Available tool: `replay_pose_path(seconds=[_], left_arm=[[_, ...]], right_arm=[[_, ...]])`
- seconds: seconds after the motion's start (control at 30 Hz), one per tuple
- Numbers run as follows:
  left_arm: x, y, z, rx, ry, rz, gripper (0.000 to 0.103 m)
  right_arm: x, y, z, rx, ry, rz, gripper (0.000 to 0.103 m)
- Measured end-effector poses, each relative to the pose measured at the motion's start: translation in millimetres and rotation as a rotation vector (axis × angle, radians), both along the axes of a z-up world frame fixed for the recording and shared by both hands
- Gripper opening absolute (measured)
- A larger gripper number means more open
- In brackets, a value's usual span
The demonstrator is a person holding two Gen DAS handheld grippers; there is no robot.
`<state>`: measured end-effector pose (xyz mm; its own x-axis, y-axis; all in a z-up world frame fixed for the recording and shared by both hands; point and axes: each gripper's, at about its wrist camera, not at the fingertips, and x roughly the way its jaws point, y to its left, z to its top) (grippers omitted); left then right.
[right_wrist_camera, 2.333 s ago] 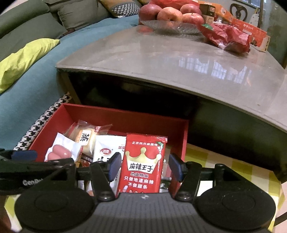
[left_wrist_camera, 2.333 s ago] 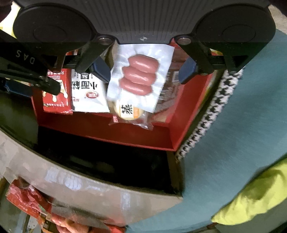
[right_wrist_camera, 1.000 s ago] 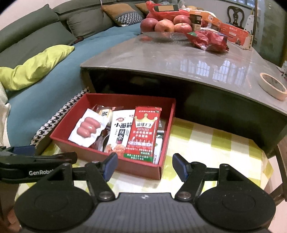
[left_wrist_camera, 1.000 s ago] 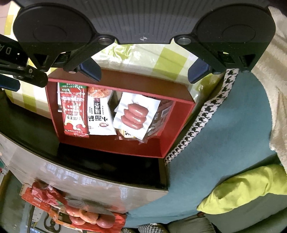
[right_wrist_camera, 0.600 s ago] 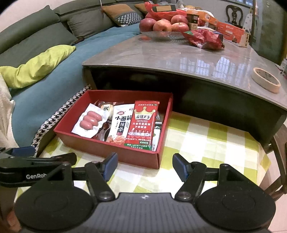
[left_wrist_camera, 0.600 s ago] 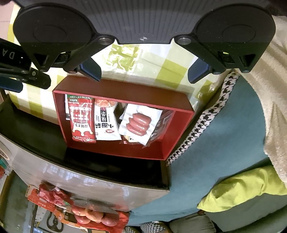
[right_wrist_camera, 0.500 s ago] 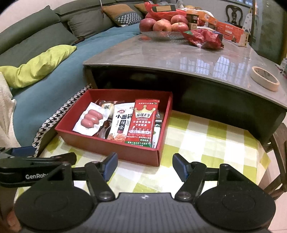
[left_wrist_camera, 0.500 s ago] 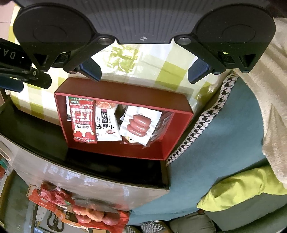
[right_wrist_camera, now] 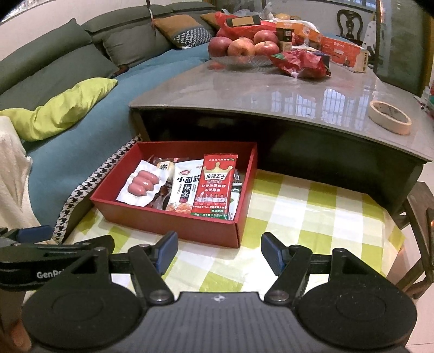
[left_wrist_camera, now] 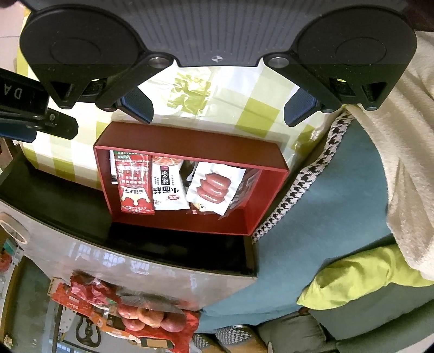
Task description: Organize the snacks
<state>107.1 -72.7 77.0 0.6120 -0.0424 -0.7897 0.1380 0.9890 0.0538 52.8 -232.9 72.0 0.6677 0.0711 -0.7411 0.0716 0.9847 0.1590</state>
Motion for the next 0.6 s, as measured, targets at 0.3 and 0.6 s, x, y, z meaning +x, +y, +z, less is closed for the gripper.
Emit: replay_pose_path(seconds=[0.3,0.6], left_arm=[[-7,-5,7,0.006,-0.014,-0.005,0.103],[-15,-5,14,0.007,-0.034,-0.012,0.103]], right_arm=[[-6,-2,5,0.006,-0.014,-0.003,0.078],[-13,-1,6,0.004,-0.015,-0.001,0.079]])
